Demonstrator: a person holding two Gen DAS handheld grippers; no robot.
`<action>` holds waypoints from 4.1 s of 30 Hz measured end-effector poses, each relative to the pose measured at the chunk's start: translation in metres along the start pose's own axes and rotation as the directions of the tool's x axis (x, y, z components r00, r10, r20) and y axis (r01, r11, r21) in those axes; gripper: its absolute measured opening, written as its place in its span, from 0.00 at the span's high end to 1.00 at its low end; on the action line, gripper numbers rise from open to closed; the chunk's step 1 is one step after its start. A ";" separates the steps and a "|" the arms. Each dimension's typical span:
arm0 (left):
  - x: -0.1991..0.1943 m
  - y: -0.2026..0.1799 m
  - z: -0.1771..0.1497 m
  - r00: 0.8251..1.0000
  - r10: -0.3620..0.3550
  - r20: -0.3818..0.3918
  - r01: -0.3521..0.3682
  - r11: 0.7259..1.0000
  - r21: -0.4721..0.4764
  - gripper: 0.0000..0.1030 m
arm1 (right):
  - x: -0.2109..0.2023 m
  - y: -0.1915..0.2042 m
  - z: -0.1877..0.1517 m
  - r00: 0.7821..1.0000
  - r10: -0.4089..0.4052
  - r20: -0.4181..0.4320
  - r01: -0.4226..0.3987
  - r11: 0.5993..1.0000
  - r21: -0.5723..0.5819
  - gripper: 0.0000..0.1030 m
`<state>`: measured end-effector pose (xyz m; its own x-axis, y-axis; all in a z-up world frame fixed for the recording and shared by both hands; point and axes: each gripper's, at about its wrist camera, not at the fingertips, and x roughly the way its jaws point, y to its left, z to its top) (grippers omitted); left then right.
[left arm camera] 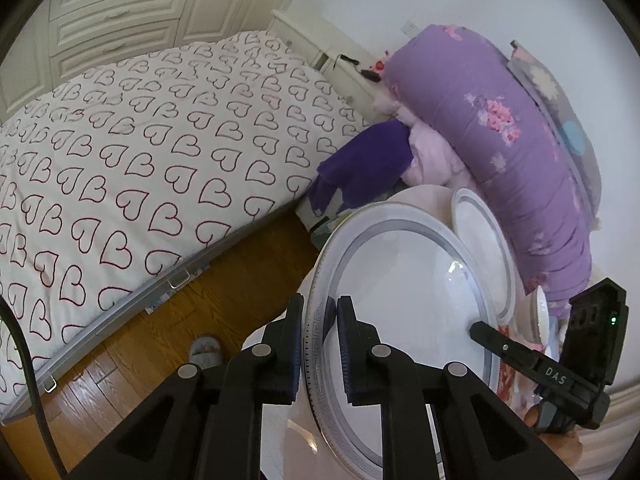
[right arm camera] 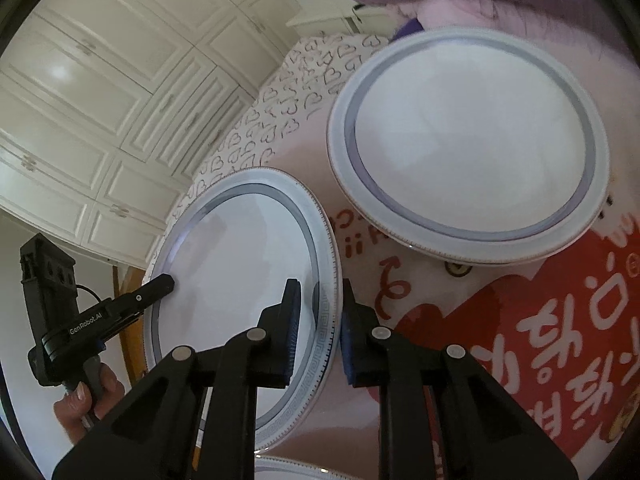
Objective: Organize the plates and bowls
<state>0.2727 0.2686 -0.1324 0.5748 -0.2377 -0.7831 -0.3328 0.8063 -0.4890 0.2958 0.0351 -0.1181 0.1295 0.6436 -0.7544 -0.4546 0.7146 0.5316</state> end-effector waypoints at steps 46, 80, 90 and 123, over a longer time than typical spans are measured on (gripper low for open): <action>-0.075 -0.089 -0.182 0.999 0.012 -0.048 0.000 0.969 0.246 0.88 | -0.121 -0.043 -0.195 0.985 -0.127 0.116 0.120 0.991 0.067 0.82; -0.055 -0.088 -0.194 0.997 0.071 -0.032 -0.058 0.949 0.309 0.74 | -0.129 -0.028 -0.189 0.955 -0.264 0.138 0.269 0.963 -0.015 0.64; -0.066 -0.105 -0.190 0.994 0.100 0.032 -0.105 0.932 0.347 0.02 | -0.130 -0.035 -0.184 0.962 -0.196 0.192 0.194 0.981 0.030 0.00; -0.137 -0.109 -0.082 0.991 -0.069 0.112 0.036 0.960 0.277 0.01 | -0.202 -0.022 -0.086 0.931 -0.115 0.346 0.124 0.992 -0.003 0.00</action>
<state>0.1690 0.1687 -0.0038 0.6762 -0.2310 -0.6996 -0.0919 0.9157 -0.3912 0.2041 -0.1337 -0.0107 0.4775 0.6119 -0.6305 -0.4379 0.7879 0.4331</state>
